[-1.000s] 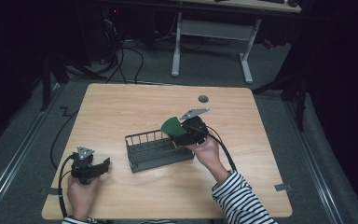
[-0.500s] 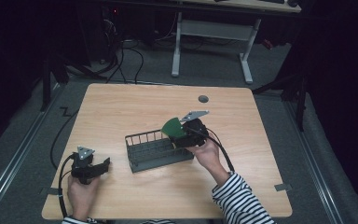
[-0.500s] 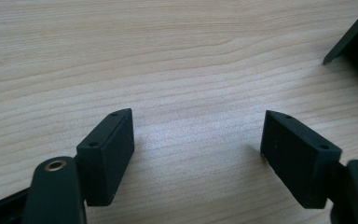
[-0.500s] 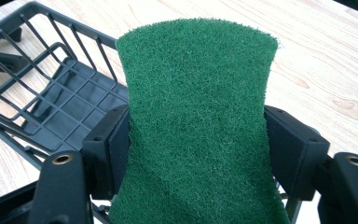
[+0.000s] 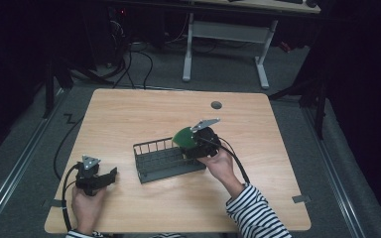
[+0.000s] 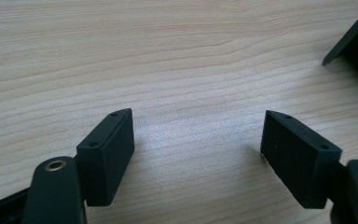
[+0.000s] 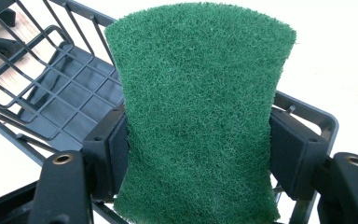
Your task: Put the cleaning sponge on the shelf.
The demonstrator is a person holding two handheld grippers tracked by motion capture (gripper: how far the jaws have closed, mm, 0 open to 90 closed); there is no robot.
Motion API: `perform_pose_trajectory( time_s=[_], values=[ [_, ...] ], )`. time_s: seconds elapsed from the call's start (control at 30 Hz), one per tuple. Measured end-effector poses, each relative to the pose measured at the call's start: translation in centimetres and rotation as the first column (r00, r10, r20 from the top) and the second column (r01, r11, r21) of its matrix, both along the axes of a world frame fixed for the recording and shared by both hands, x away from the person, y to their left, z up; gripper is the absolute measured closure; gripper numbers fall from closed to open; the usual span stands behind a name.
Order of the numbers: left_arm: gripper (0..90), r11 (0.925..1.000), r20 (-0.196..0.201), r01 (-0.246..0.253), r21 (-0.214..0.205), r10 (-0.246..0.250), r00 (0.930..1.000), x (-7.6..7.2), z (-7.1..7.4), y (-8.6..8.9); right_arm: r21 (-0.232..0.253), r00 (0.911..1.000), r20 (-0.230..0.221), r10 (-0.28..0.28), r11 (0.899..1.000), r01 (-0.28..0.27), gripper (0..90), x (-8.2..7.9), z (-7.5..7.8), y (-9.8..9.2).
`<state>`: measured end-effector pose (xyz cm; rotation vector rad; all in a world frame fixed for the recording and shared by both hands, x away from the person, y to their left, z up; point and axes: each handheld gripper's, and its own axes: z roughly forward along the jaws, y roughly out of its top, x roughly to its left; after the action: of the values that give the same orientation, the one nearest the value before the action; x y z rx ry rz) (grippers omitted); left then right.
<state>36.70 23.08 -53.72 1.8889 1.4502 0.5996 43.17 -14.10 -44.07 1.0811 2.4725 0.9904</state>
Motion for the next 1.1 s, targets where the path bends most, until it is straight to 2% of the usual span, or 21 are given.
perform_pose_trajectory(
  time_s=[0.2,0.33,0.5,0.6,0.73,0.83,1.1],
  values=[
    [26.4,1.0000,0.000,0.000,0.000,0.000,1.0000,0.0,0.0,0.0,-0.016,0.9998,-0.020,-0.002,1.000,0.002,29.9,0.1,-0.3,0.1],
    [26.3,1.0000,0.000,0.000,-0.001,0.000,1.0000,0.0,0.0,0.0,-0.021,0.9998,-0.018,0.000,1.000,0.000,29.4,0.0,-0.3,0.1],
    [26.4,1.0000,0.000,0.000,-0.002,0.000,1.0000,0.0,0.0,0.0,-0.017,0.9997,-0.024,0.002,1.000,-0.002,22.1,0.0,-0.5,0.1],
    [26.4,1.0000,0.000,0.000,-0.001,0.000,1.0000,0.0,0.0,0.0,0.000,1.0000,-0.005,-0.003,1.000,0.003,19.2,-0.2,-0.4,-0.2],
    [26.4,1.0000,0.000,0.000,0.000,0.000,1.0000,0.0,0.0,0.0,0.058,1.0000,0.007,-0.005,0.998,0.004,17.7,-0.6,-0.2,-0.8],
    [26.4,1.0000,0.000,0.000,0.001,0.000,1.0000,0.0,0.0,0.0,0.080,0.9997,0.023,-0.005,0.997,0.003,16.8,-0.8,0.2,-1.3],
    [26.4,1.0000,0.000,0.000,0.006,0.000,1.0000,0.0,0.0,-0.1,0.139,0.9968,0.071,-0.036,0.990,0.026,20.8,-1.8,1.6,-3.5]
  ],
)
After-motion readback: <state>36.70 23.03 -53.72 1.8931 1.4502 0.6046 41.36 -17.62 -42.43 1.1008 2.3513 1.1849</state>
